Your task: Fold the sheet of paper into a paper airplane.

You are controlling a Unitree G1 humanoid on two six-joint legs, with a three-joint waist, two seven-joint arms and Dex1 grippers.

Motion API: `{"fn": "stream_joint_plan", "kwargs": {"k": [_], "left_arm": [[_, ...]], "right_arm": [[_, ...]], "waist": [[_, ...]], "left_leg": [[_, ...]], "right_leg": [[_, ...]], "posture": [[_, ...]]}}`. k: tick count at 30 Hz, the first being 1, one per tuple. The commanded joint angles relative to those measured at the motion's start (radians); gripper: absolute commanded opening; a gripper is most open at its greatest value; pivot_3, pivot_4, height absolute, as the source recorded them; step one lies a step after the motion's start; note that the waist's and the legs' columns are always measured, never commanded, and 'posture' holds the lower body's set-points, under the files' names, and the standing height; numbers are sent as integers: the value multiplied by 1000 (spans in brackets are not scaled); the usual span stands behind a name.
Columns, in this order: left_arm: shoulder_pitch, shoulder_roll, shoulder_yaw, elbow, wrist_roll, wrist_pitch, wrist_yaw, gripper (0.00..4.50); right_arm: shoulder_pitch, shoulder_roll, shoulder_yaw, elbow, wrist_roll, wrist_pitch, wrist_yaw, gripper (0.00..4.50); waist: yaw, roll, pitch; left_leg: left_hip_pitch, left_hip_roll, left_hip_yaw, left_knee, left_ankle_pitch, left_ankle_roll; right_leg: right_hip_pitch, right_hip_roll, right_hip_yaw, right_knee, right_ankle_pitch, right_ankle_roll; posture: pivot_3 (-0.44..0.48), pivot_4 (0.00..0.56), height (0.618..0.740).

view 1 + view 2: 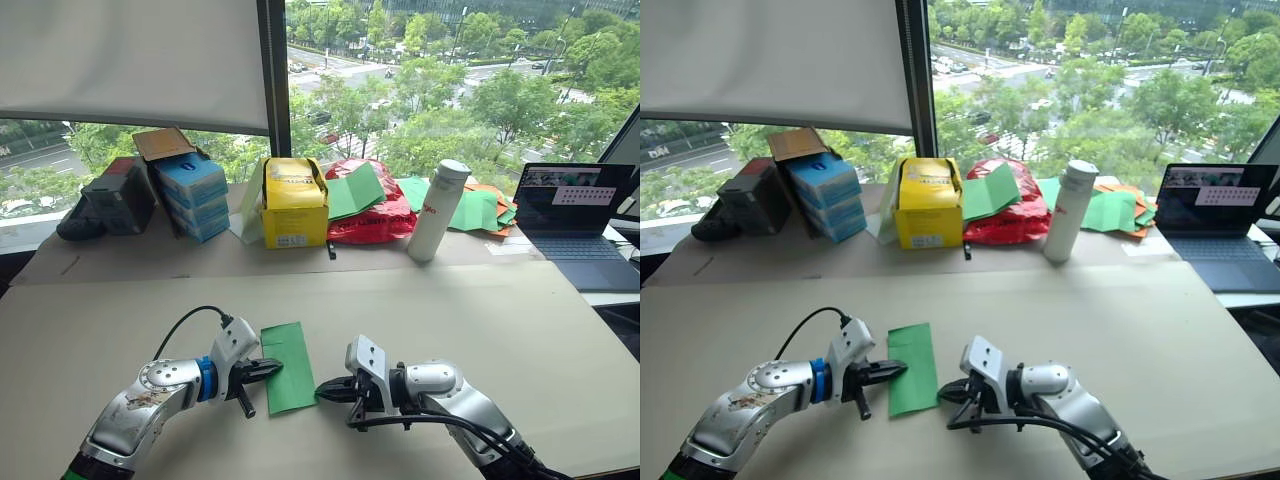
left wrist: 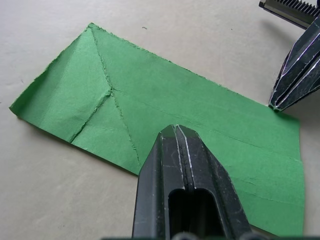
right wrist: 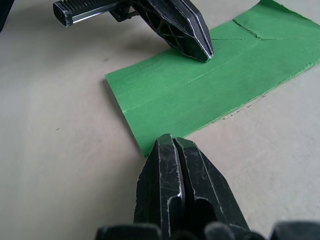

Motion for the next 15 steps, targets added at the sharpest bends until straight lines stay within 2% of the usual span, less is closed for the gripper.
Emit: {"fn": "stream_joint_plan", "kwargs": {"k": [1,15], "left_arm": [[18,9,-29,18,22,25,-3,0],[20,5,-30,16,22,29,2,0]], "right_arm": [[40,-31,74,27,-18,54,26,51],[3,-125,163,-37,-107,2,27,51]], "waist": [[0,0,0],[3,0,-1]], "left_leg": [[0,0,0,0,0,0],[0,0,0,-1,0,0]], "right_leg": [[0,0,0,0,0,0],[1,0,0,-2,0,0]], "posture": [[0,150,740],[0,150,740]]}}
